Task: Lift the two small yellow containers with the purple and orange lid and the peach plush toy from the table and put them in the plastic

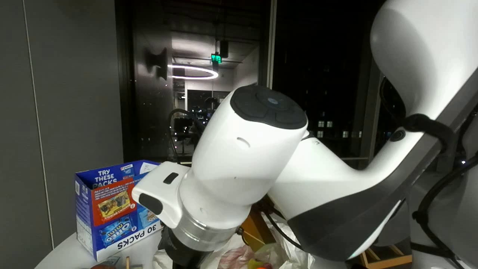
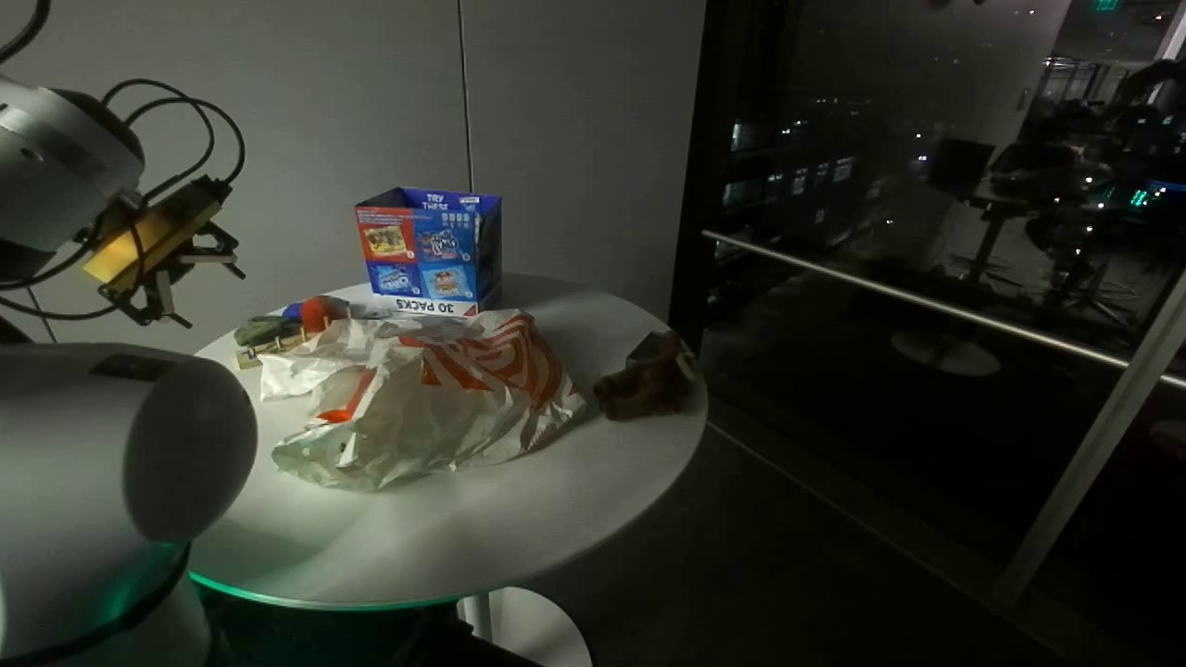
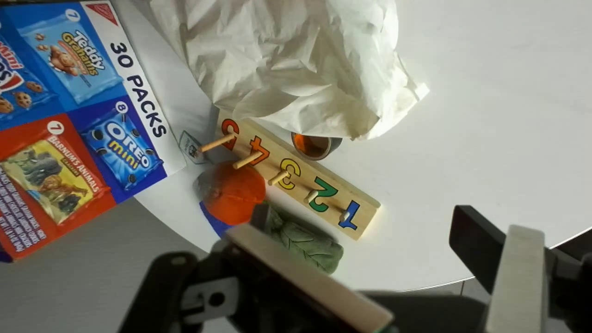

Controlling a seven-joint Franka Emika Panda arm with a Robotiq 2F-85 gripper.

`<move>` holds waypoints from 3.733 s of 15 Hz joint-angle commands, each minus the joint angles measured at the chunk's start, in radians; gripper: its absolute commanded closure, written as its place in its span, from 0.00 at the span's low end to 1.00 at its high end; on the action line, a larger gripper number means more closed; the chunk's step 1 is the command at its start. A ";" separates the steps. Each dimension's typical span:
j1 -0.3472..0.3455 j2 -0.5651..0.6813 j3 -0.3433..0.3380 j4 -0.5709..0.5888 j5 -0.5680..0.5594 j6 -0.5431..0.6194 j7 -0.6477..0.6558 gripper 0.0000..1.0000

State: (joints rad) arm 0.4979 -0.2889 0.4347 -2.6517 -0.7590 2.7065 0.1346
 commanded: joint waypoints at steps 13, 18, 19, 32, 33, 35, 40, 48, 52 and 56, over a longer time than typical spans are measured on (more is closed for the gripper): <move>-0.084 0.407 -0.049 0.486 0.317 0.049 -0.505 0.00; -0.080 0.537 -0.039 0.631 0.375 -0.062 -0.552 0.00; -0.077 0.554 -0.044 0.646 0.364 -0.075 -0.551 0.00; 0.039 0.735 -0.155 0.761 0.096 -0.179 -0.448 0.00; 0.041 0.740 -0.159 0.768 0.078 -0.184 -0.435 0.00; 0.047 0.747 -0.168 0.779 0.029 -0.182 -0.408 0.00; 0.056 0.771 -0.172 0.817 -0.027 -0.253 -0.351 0.00; 0.032 0.816 -0.153 0.867 0.002 -0.330 -0.354 0.00; 0.030 0.850 -0.155 0.906 0.004 -0.326 -0.372 0.00; 0.027 0.870 -0.157 0.937 0.011 -0.332 -0.375 0.26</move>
State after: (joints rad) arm 0.5298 0.5556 0.2742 -1.7672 -0.7590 2.3938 -0.2169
